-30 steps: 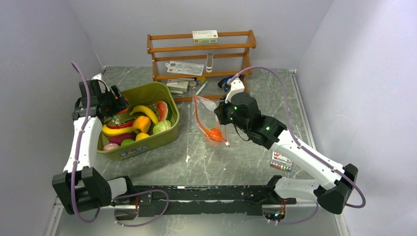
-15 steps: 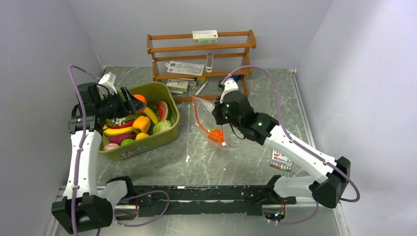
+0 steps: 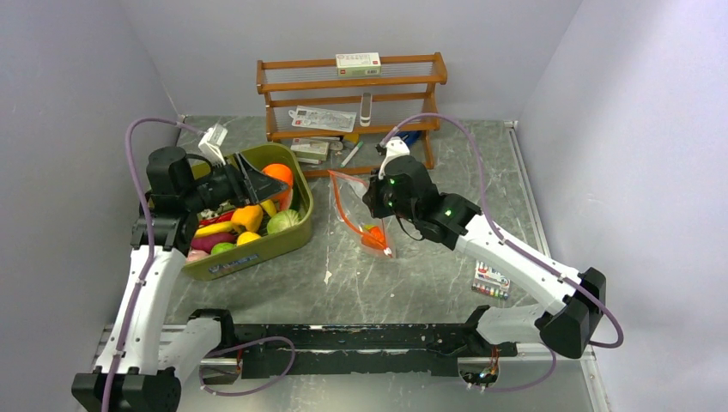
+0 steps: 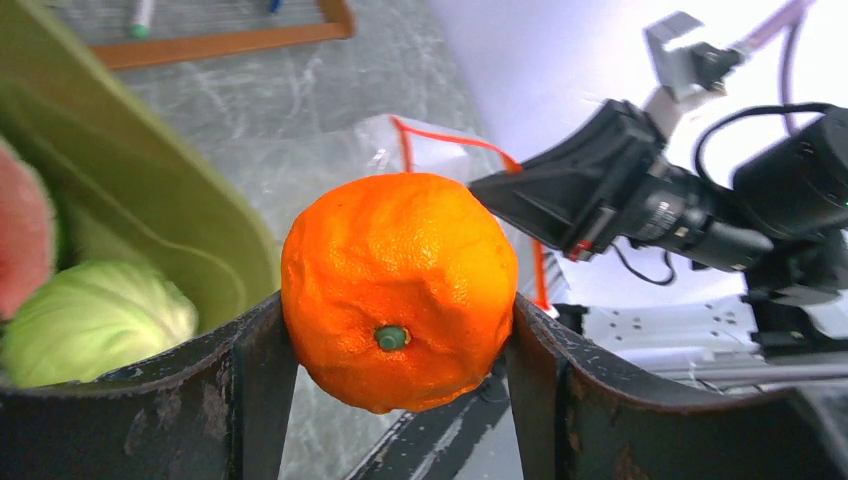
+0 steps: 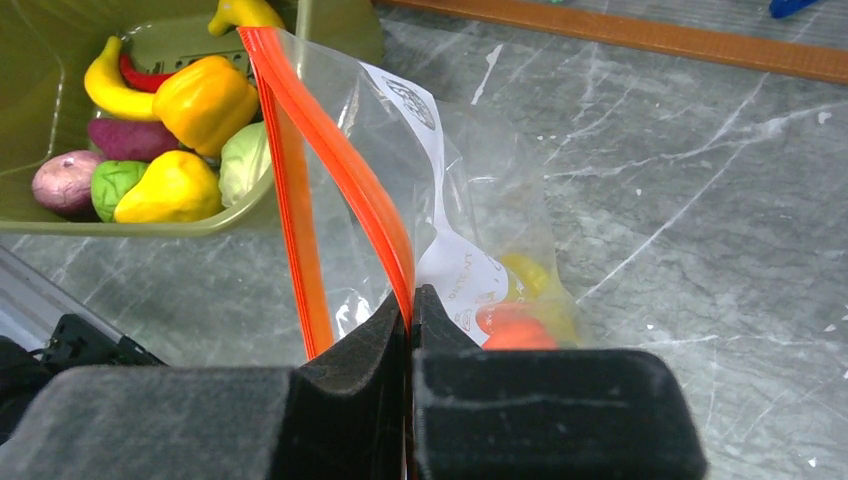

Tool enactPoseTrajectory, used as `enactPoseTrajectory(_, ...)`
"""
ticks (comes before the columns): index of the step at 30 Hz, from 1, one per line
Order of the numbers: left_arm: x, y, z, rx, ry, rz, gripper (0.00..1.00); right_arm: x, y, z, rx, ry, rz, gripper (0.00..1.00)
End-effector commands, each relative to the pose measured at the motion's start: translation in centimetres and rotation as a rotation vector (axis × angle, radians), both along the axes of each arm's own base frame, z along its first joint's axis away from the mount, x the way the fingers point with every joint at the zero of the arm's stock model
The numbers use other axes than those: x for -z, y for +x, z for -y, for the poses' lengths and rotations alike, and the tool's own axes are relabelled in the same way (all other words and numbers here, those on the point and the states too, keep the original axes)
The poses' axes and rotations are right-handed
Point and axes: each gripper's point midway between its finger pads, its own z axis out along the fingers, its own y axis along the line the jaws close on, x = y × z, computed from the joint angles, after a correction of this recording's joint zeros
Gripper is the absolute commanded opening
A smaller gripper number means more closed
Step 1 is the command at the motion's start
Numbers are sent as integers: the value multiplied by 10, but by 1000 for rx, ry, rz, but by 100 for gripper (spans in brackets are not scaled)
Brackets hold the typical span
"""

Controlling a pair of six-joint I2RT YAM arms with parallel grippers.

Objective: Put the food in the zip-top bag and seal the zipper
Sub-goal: Place the fake vegetable in the zipper food storage bag.

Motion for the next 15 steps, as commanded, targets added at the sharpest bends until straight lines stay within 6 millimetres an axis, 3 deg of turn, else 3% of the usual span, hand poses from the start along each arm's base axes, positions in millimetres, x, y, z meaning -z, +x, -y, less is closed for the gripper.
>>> enactPoseTrajectory(1, -27, -10, 24, 83, -129, 55, 44, -15, 0, -7, -15, 50, 6, 0)
enactPoseTrajectory(9, -38, -18, 67, 217, -231, 77, 44, -21, -4, -10, -29, 45, -10, 0)
enactPoseTrajectory(15, -33, -22, 99, 298, -238, 51, 44, -20, -6, -15, -42, 66, -23, 0)
